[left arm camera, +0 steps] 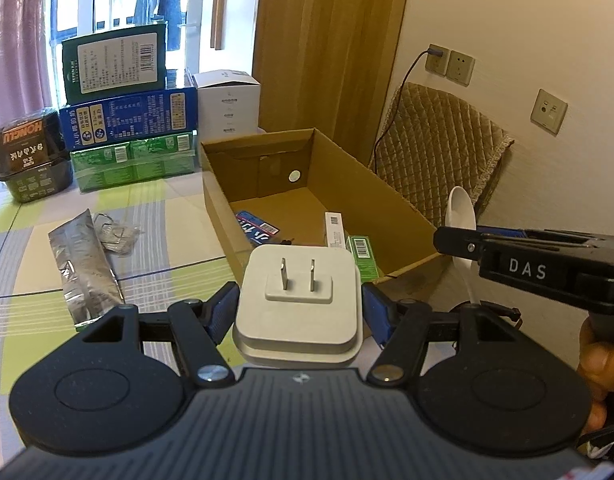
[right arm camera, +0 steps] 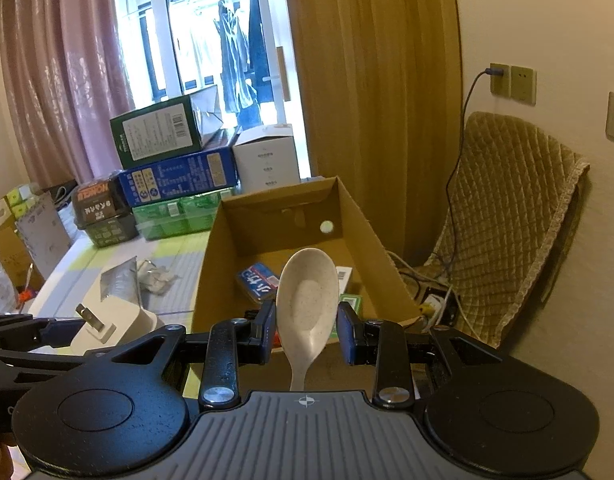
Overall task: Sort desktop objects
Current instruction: 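Carry the spoon and plug adapter toward the cardboard box with both tools, then lower the beige spoon into the box with the right tool while the left lowers the white plug adapter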
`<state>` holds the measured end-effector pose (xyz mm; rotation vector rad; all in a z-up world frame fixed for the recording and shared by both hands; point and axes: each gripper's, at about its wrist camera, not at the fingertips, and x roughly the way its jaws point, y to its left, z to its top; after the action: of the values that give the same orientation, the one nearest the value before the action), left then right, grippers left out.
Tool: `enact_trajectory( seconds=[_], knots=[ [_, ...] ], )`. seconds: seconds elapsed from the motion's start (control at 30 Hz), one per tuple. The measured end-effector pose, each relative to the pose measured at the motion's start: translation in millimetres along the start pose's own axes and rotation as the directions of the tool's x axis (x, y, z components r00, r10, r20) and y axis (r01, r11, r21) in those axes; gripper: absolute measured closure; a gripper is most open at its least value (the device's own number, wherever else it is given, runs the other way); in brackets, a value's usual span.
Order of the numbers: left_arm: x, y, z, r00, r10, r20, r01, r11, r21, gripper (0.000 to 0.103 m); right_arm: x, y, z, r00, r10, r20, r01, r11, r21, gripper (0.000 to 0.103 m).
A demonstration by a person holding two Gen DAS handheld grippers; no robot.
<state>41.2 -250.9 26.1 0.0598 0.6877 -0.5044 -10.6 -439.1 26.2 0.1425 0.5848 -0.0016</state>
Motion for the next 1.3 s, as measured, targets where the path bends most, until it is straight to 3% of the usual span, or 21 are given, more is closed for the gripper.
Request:
enact_trajectory(
  seconds=[1.3],
  knots=[
    [41.4, -14.3, 29.9, 1.0, -0.016, -0.018, 0.015, 1.0, -0.025, 0.042, 42.1, -19.5, 27.4, 0.998, -0.036, -0.055, 0.028, 0.99, -0.139, 0.074]
  ],
)
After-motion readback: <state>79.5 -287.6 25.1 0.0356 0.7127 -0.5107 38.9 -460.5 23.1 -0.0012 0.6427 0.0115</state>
